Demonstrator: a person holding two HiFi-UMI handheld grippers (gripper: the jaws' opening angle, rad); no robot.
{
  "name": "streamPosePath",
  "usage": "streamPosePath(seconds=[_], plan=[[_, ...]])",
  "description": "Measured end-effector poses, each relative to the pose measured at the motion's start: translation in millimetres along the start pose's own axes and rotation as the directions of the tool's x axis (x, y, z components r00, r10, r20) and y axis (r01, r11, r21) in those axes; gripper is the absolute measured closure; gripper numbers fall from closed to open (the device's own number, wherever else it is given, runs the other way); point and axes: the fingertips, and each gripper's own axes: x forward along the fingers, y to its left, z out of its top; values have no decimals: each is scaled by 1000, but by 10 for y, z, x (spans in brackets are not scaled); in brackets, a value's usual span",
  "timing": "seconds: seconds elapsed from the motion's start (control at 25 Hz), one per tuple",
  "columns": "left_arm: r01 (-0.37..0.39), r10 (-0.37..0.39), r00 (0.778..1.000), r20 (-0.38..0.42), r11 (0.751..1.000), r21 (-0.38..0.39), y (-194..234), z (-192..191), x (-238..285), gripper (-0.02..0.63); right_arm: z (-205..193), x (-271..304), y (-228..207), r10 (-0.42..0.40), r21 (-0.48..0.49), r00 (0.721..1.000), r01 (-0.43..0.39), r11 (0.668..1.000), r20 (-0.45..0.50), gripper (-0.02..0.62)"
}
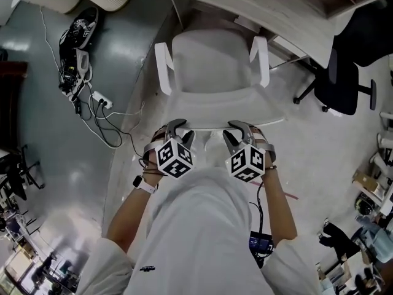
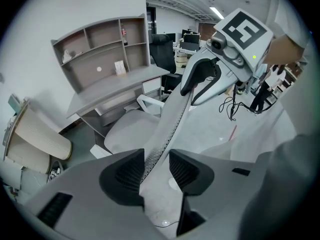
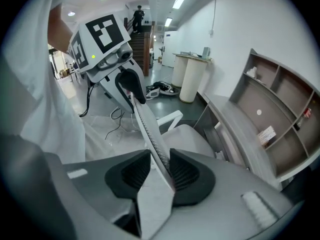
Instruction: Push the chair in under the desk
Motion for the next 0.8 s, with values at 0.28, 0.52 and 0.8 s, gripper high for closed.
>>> streamPosePath(seconds=[0.28, 0.52, 0.8], plan=[[1, 0, 1000, -8, 1000, 21, 291, 35, 39, 446, 167, 121, -137, -26, 63, 999, 25, 998, 18, 465], [12, -12, 1000, -6, 999, 42, 484, 63, 58, 443, 289, 202, -229, -25, 91, 1000, 24, 996, 9, 465], [37, -36, 999, -14, 998, 57, 587, 99, 83, 433, 343, 226, -285, -21, 120, 1000, 20, 993, 11, 465]])
